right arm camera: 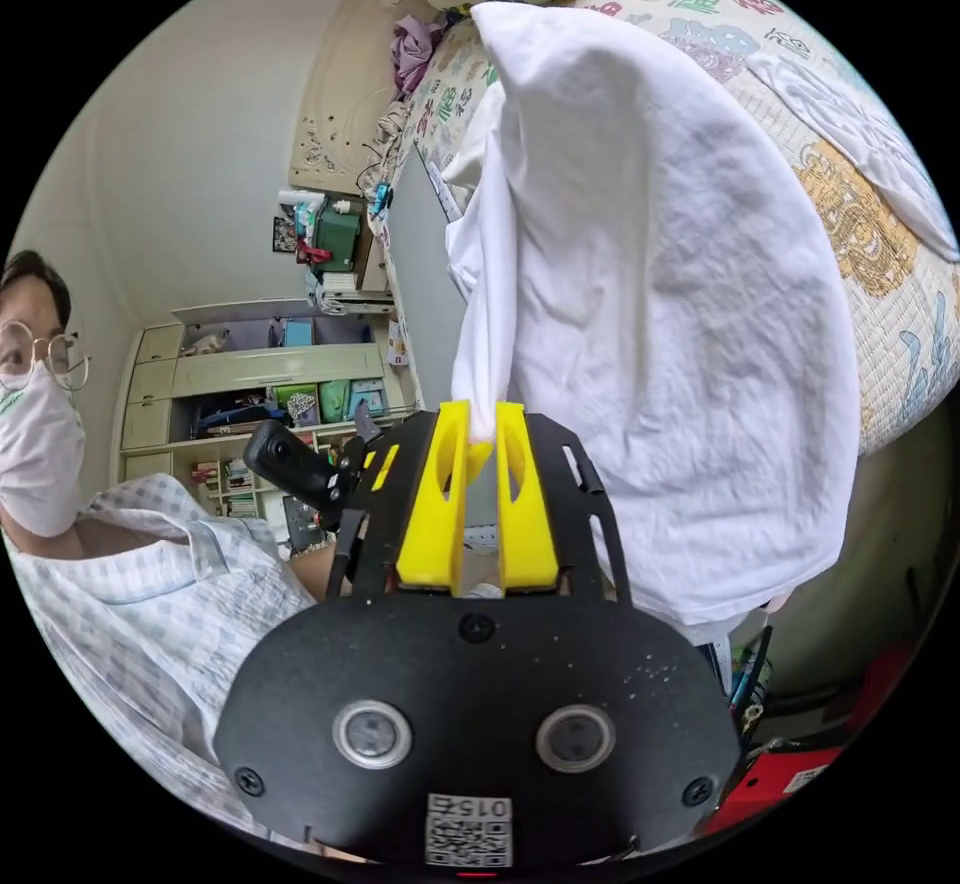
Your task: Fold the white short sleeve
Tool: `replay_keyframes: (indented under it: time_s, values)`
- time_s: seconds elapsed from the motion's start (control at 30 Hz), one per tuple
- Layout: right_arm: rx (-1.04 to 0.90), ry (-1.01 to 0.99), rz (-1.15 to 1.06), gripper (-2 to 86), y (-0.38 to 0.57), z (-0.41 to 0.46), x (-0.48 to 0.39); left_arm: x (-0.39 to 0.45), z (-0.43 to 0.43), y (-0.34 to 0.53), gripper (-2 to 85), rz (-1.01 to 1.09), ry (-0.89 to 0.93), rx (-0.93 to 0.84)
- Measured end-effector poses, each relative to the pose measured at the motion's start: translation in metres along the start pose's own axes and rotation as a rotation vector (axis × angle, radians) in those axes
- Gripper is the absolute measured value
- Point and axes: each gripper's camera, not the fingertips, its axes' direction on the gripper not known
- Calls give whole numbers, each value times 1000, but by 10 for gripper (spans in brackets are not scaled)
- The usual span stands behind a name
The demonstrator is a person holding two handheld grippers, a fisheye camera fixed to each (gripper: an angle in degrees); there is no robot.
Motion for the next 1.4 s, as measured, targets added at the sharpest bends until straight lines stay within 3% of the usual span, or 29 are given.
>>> replay_keyframes:
  time_s: [0.1, 0.23, 0.3, 0.5, 0.67, 0.83, 1.0, 1.13, 1.4]
  values:
    - [78, -24, 4, 13, 19, -2, 17, -15, -20, 17, 40, -86, 16, 11]
    - [142, 2, 9, 5, 47, -3, 42, -55, -56, 31, 68, -273, -226, 113]
    - [140, 32, 2, 4, 56, 1, 49, -71, -64, 30, 80, -338, -257, 167]
    - [171, 68, -13, 2, 85, 15, 65, -87, -55, 36, 84, -466, -304, 139]
    - [229, 176, -78, 2, 106, 21, 59, -79, -76, 63, 9, -486, -195, 245]
    - [415, 247, -279, 1, 133, 16, 10, -49, -160, 115, -4, -435, -93, 485]
    - [535, 297, -484, 1, 159, 27, -55, -16, -270, 193, -5, -392, -209, 714]
    - [538, 319, -564, 1, 172, 73, -92, 6, -375, 288, -7, -434, -378, 857]
    - [393, 209, -485, 1, 181, 204, -108, 64, -525, 462, -7, -550, -606, 887]
